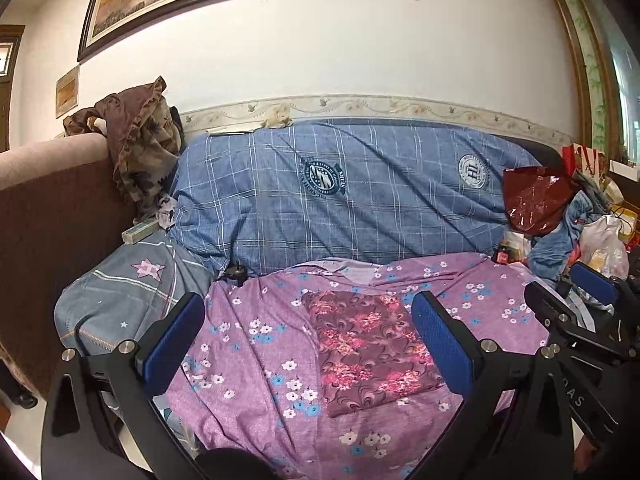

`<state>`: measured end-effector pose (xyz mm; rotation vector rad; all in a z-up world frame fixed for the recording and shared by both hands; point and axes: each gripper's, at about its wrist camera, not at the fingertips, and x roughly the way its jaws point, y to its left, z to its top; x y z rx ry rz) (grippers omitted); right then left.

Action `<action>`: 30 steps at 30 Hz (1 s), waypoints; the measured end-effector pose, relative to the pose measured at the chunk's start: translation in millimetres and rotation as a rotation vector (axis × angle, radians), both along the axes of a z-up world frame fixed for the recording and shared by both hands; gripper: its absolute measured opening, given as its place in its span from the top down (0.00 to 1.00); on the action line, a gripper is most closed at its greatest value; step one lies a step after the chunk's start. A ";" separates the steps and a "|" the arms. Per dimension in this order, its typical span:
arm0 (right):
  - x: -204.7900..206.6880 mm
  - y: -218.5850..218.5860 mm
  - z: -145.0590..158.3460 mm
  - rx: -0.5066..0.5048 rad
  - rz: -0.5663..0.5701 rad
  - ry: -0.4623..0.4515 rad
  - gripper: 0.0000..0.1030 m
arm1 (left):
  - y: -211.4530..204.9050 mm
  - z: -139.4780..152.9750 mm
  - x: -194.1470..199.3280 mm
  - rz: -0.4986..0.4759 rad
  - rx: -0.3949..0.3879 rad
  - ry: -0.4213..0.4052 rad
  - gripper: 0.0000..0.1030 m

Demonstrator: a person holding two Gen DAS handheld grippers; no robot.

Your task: Fold small clothes

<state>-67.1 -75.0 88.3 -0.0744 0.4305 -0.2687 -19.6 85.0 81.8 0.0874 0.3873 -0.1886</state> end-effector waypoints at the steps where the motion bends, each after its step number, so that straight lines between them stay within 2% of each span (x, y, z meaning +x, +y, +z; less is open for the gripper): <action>1: -0.7 -0.4 0.1 0.000 0.000 -0.002 0.40 | -0.4 1.0 -1.1 -0.001 -0.001 -0.003 0.00; 30: 6.0 3.4 3.4 -0.017 -0.012 -0.004 0.40 | 1.1 14.4 3.2 -0.055 -0.051 -0.008 0.00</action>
